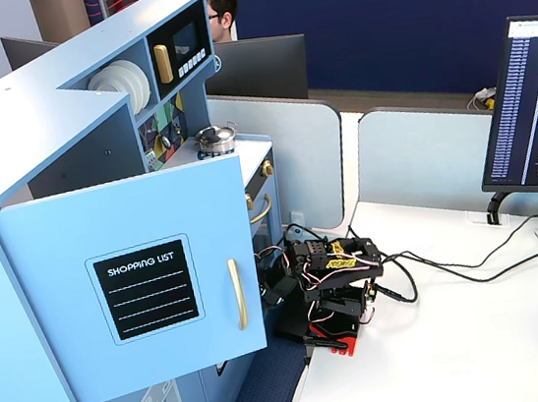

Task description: Pick up the green pineapple from the left cabinet and place it in the green recipient

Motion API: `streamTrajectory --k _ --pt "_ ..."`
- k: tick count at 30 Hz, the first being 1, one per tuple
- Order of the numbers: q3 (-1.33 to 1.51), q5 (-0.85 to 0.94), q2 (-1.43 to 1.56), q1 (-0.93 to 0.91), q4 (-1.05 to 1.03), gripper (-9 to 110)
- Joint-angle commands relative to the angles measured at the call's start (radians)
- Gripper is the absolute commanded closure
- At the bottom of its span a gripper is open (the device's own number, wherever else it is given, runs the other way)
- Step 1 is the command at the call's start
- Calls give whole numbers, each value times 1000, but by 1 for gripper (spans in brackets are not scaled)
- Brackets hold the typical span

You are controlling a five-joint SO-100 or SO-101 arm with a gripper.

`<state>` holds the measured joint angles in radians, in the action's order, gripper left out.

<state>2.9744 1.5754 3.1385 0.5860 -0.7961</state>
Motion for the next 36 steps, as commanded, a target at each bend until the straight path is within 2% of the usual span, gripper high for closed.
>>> streamTrajectory --k 1,5,8,13,16,22,27,36 --pt "-152 28 -64 178 322 101" --pt "-285 129 -213 253 494 101" --pt "-414 172 -336 270 531 101" --pt "-532 140 -492 239 643 88" --pt "-595 51 -575 227 721 78" --pt "-749 -3 -739 201 784 59" --pt "-796 -20 -856 160 934 55" --pt "-888 -37 -1005 150 1019 52"
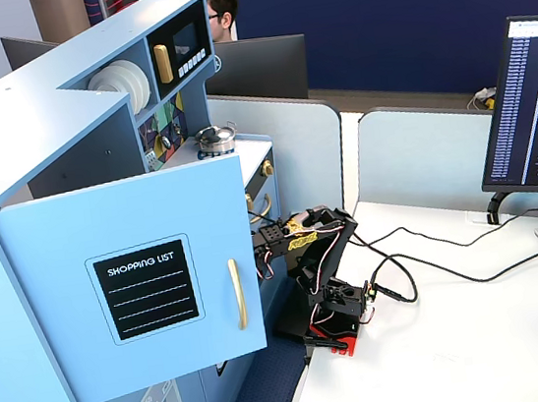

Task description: Pick up the green pineapple from the left cabinet and place it in the green recipient

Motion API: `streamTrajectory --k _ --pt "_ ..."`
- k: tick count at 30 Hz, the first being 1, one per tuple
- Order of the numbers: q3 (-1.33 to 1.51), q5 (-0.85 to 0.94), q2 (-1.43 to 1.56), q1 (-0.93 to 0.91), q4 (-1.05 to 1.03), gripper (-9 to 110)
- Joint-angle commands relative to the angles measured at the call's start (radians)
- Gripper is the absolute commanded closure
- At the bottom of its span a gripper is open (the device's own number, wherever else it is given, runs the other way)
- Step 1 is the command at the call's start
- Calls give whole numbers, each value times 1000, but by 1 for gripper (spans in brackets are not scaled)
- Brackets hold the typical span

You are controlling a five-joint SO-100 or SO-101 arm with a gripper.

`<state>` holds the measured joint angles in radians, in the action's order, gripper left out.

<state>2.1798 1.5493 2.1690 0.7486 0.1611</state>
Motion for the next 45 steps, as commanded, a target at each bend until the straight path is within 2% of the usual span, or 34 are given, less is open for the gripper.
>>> streamTrajectory --k 1,12,20,45 --pt "-106 -11 -48 -9 61 52" --pt "-218 32 -247 -15 152 53" --pt "-313 77 -359 -32 133 55" --pt "-572 67 -595 8 130 59"
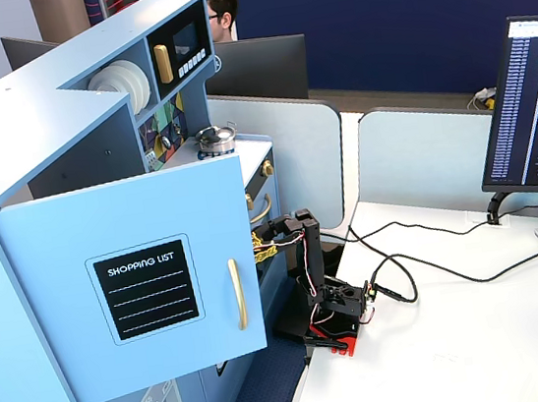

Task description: Pick up the green pineapple from the left cabinet and place it in the green recipient

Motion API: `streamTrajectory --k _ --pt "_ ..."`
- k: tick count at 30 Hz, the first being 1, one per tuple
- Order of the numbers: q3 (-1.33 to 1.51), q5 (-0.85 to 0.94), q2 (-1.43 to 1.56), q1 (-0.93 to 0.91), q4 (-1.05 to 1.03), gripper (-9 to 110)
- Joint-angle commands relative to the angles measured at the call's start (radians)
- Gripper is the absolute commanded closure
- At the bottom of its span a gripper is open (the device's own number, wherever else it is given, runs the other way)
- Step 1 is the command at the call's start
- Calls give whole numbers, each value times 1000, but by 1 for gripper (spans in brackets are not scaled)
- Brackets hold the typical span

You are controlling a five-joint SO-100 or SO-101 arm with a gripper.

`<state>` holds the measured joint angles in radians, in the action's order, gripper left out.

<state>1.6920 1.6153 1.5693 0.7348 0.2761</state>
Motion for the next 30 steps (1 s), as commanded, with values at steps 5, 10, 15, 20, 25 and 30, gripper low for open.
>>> streamTrajectory --k 5,10,15,20,25,30 --pt "-103 -8 -17 31 11 61" --pt "-121 20 -35 35 -3 71" --pt "-123 118 -46 32 -87 101" --pt "-123 137 -17 34 -78 101" --pt "-77 288 207 46 -253 101" --pt "38 344 577 55 -518 101"
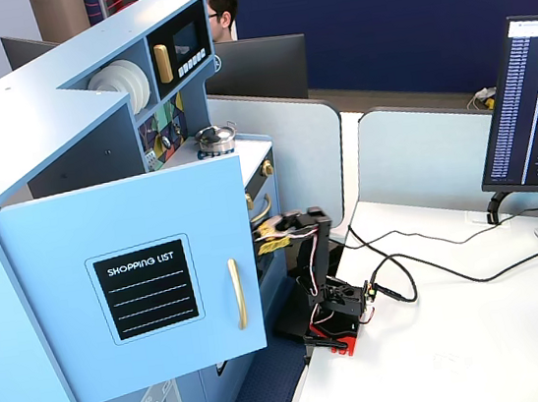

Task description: Pick up the green pineapple from the left cabinet and place it in the green recipient

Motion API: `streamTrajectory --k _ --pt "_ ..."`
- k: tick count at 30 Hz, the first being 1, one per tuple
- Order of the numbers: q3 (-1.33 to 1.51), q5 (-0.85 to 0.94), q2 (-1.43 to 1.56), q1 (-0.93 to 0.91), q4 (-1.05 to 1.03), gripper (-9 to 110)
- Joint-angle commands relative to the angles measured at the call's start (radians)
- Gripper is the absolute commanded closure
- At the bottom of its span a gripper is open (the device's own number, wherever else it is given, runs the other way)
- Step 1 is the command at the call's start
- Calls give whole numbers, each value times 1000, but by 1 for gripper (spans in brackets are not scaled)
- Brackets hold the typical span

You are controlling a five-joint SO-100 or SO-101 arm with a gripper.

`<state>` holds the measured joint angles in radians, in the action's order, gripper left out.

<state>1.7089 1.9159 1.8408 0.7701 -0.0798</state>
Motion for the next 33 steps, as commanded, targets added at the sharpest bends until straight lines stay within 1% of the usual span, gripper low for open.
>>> streamTrajectory --k 1,3,7,13,17,24,30,33 --pt "37 46 377 20 -221 101" --pt "66 60 499 3 -321 101" --pt "106 86 670 -83 -428 101" --pt "49 66 762 -249 -489 101" --pt "-54 -8 716 -399 -499 101" --pt "-187 -138 534 -635 -495 101" --pt "-161 -213 383 -707 -399 101" --pt "-166 -241 285 -726 -299 101"
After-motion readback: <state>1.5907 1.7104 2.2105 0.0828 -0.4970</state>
